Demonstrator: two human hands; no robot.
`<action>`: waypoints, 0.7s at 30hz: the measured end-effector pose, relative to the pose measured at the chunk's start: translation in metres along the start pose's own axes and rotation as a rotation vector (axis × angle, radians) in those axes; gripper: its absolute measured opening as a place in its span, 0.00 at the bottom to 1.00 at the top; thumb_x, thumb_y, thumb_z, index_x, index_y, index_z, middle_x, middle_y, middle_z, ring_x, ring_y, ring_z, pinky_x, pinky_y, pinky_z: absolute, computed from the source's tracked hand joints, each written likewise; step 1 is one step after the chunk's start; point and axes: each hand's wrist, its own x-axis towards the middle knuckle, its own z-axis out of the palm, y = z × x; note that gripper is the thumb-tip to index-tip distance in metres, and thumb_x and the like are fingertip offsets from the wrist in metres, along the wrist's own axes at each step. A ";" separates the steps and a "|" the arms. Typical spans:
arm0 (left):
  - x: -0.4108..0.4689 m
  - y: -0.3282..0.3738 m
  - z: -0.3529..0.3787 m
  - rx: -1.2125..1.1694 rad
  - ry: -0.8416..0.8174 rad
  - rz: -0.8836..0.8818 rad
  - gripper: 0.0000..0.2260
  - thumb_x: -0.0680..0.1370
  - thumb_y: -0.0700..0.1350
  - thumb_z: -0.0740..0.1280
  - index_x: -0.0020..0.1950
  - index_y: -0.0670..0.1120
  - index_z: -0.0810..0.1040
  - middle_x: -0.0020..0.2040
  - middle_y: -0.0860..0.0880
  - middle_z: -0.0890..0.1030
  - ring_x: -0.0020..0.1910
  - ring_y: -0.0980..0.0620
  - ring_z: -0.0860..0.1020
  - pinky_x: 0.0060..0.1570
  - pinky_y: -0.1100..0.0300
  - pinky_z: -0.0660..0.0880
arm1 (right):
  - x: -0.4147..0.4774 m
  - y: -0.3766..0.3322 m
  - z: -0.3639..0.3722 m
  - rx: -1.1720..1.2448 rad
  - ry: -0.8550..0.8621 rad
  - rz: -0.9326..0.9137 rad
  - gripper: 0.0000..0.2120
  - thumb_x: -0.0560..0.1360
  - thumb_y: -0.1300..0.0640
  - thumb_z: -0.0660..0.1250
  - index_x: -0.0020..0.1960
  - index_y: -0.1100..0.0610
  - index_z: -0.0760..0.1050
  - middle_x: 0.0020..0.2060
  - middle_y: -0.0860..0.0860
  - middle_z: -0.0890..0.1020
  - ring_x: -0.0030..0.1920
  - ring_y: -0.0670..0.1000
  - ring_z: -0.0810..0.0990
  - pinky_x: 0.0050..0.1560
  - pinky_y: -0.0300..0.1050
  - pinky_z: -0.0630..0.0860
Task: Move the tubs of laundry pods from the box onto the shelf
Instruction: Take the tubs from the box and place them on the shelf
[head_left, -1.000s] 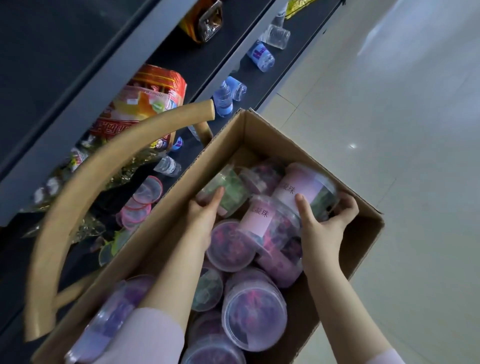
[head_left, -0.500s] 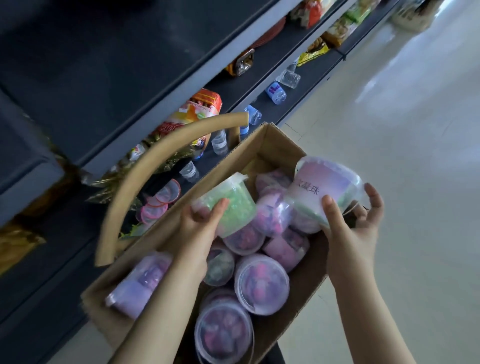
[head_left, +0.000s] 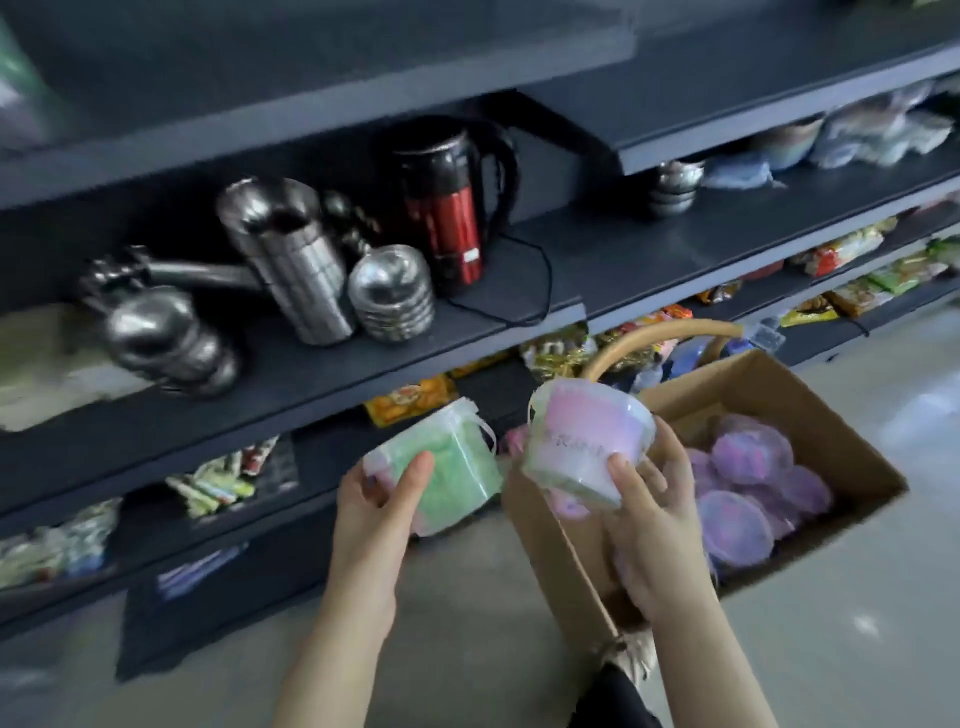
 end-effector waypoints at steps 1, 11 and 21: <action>-0.008 0.017 -0.030 -0.002 0.037 0.039 0.26 0.59 0.65 0.75 0.48 0.51 0.74 0.41 0.54 0.76 0.40 0.56 0.77 0.55 0.51 0.75 | -0.014 -0.003 0.025 0.030 -0.073 0.018 0.31 0.65 0.53 0.75 0.66 0.42 0.71 0.63 0.56 0.77 0.59 0.59 0.81 0.45 0.53 0.81; -0.053 0.150 -0.207 -0.206 0.329 0.454 0.31 0.60 0.64 0.74 0.58 0.54 0.73 0.53 0.58 0.81 0.52 0.60 0.81 0.42 0.64 0.78 | -0.072 -0.050 0.250 0.015 -0.660 -0.109 0.31 0.72 0.52 0.72 0.70 0.38 0.65 0.61 0.52 0.79 0.61 0.56 0.80 0.52 0.53 0.80; 0.037 0.244 -0.280 -0.043 0.563 0.730 0.33 0.62 0.65 0.74 0.62 0.52 0.71 0.38 0.70 0.76 0.39 0.70 0.76 0.36 0.76 0.71 | -0.026 -0.065 0.419 -0.085 -0.920 -0.326 0.30 0.71 0.55 0.74 0.68 0.39 0.67 0.62 0.49 0.76 0.58 0.54 0.81 0.53 0.52 0.80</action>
